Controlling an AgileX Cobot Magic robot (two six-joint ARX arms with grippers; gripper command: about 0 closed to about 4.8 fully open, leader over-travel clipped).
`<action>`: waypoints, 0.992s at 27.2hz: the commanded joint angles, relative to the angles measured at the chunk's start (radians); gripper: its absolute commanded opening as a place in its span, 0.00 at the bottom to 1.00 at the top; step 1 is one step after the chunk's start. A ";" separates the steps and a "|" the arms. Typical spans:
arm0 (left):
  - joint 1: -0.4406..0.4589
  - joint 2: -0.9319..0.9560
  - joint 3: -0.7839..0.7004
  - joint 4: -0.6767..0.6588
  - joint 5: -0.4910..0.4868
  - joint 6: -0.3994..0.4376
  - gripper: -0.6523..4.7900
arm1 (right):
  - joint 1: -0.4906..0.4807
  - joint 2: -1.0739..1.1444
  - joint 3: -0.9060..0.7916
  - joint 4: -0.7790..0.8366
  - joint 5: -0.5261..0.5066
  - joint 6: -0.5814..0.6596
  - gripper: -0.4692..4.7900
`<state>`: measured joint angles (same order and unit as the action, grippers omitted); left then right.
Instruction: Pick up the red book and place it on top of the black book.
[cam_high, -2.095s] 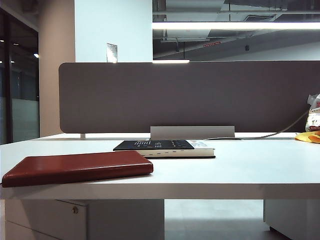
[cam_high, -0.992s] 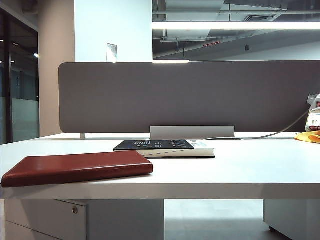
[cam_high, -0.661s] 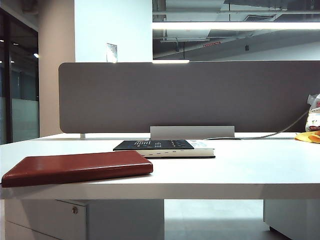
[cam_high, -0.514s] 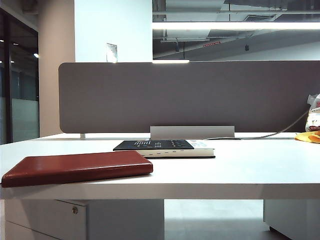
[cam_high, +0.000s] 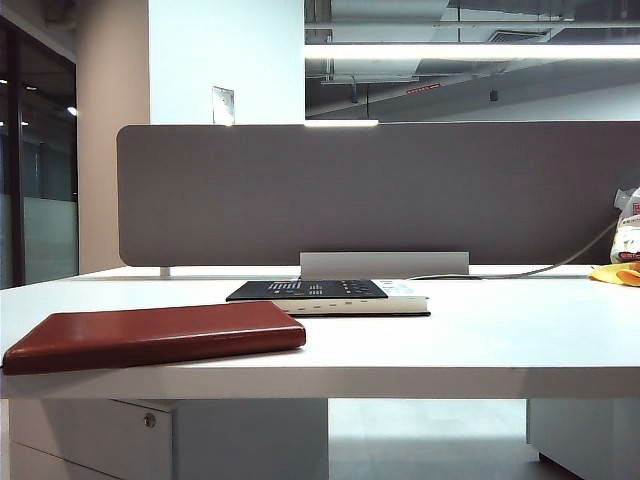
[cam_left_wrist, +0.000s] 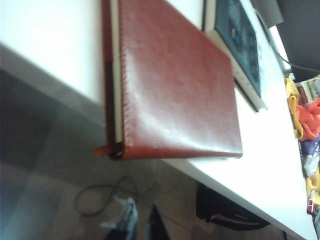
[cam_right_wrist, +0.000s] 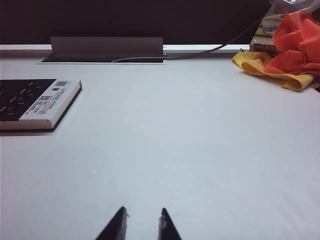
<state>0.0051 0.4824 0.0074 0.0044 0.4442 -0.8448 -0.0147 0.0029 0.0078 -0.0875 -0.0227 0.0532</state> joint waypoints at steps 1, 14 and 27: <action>-0.002 0.060 0.000 0.012 0.015 -0.019 0.18 | 0.001 0.000 -0.003 0.013 -0.003 0.003 0.25; -0.002 0.455 0.003 0.272 0.061 -0.031 0.46 | 0.001 0.000 -0.003 0.009 -0.003 0.003 0.25; -0.001 0.649 0.005 0.608 0.188 -0.145 0.46 | 0.001 0.000 -0.003 -0.040 -0.002 0.003 0.25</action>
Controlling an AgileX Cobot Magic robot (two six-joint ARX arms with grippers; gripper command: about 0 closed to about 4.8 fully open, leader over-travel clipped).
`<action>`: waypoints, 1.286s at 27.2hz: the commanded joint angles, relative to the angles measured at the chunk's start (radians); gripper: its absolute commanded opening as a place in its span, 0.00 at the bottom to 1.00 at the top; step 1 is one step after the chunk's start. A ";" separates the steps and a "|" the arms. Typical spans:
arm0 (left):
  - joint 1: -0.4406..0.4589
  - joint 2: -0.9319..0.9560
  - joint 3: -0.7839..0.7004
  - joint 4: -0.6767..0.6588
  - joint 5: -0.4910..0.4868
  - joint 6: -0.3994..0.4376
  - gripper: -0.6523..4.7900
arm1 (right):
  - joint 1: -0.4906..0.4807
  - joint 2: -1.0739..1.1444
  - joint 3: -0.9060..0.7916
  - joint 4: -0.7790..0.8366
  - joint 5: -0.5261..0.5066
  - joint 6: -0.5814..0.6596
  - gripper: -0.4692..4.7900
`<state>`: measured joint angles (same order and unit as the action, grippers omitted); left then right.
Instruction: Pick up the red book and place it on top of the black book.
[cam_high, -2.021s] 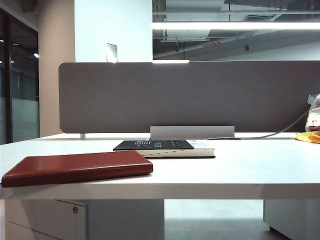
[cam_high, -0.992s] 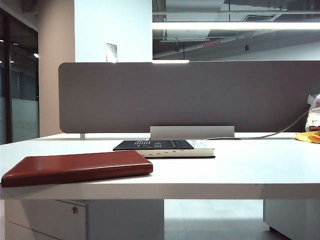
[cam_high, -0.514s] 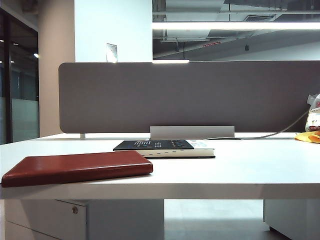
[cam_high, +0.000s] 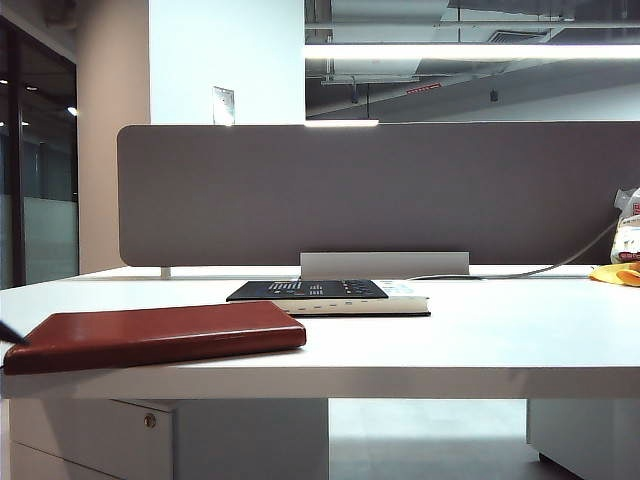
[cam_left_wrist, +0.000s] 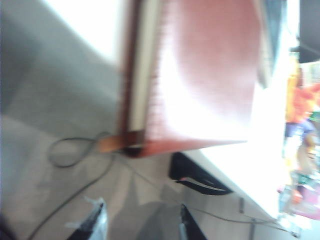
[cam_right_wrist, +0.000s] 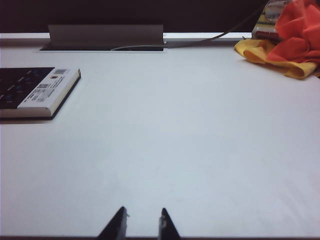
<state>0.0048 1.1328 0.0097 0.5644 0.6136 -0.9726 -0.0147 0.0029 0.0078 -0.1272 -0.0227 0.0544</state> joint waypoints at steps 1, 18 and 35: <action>0.000 -0.002 0.003 0.063 0.007 -0.032 0.48 | 0.000 0.000 -0.003 0.001 -0.002 0.002 0.25; 0.000 0.154 0.027 0.171 -0.045 -0.064 0.57 | 0.000 0.000 -0.003 0.001 -0.002 0.002 0.25; -0.001 0.289 0.101 0.186 -0.030 -0.056 0.55 | 0.001 0.000 -0.003 0.001 -0.003 0.002 0.25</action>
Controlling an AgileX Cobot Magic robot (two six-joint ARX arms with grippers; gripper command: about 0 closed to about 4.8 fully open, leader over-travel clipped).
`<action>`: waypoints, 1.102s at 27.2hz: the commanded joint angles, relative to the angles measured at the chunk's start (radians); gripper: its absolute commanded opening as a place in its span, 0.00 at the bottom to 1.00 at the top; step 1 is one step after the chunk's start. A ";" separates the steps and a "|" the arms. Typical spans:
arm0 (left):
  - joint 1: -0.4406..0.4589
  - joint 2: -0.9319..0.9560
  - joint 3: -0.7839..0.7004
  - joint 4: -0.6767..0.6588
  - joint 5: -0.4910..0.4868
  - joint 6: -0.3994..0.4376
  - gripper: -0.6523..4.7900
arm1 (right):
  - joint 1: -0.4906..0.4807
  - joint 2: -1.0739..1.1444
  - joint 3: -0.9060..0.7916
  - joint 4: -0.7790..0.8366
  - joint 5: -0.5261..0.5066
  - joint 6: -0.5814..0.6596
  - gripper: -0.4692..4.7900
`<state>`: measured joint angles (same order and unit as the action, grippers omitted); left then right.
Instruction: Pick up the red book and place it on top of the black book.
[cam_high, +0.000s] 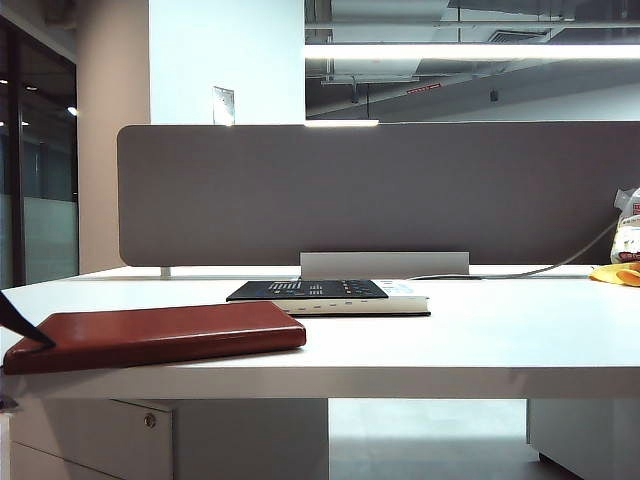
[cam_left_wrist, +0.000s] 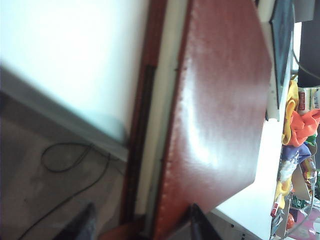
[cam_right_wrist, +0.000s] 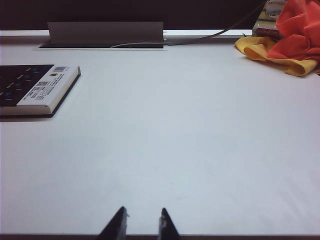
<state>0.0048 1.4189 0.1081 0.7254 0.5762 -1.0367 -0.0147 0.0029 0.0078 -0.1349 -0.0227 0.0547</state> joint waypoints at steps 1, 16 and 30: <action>-0.001 0.003 0.003 0.027 0.005 0.008 0.55 | 0.001 0.000 -0.003 0.009 -0.003 0.002 0.25; -0.002 0.054 0.064 0.032 0.048 0.009 0.51 | 0.001 0.000 -0.003 0.009 -0.003 0.002 0.25; -0.002 0.110 0.065 0.088 0.121 0.061 0.11 | 0.001 0.000 -0.003 0.011 -0.003 0.002 0.25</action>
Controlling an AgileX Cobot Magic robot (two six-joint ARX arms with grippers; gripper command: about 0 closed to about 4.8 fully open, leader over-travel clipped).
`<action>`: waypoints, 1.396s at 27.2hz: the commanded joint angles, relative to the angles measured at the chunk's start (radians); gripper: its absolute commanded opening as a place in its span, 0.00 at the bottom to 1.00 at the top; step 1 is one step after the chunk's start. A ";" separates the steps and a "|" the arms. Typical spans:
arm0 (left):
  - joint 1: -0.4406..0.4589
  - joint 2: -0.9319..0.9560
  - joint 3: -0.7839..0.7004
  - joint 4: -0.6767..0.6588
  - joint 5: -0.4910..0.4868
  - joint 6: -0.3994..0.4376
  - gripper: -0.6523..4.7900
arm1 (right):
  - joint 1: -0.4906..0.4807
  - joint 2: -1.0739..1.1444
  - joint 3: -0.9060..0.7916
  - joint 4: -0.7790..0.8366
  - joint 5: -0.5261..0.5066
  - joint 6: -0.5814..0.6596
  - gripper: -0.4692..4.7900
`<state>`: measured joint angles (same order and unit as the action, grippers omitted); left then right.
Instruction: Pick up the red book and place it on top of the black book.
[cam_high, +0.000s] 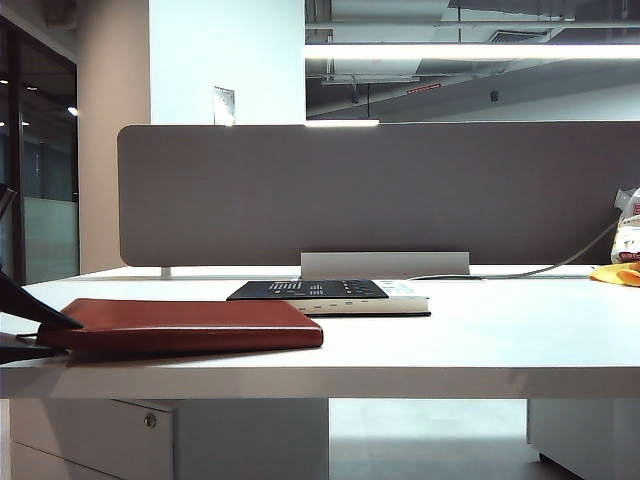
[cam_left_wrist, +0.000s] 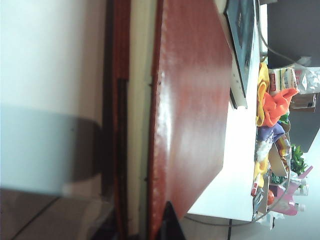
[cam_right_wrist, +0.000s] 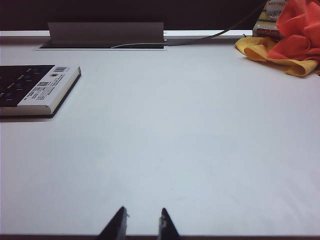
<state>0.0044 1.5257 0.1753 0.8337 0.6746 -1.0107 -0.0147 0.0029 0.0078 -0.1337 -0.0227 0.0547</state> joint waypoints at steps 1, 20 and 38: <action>-0.002 0.003 -0.002 -0.004 0.048 0.034 0.11 | 0.001 0.000 -0.003 0.011 -0.003 0.002 0.25; -0.002 0.003 0.053 0.290 0.198 -0.131 0.11 | 0.000 0.000 -0.003 0.010 -0.003 0.002 0.25; -0.002 0.003 0.148 0.335 0.247 -0.195 0.11 | 0.001 0.000 -0.003 0.003 -0.003 0.002 0.25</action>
<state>0.0044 1.5352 0.3080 1.0931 0.9043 -1.1992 -0.0147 0.0029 0.0078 -0.1413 -0.0227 0.0547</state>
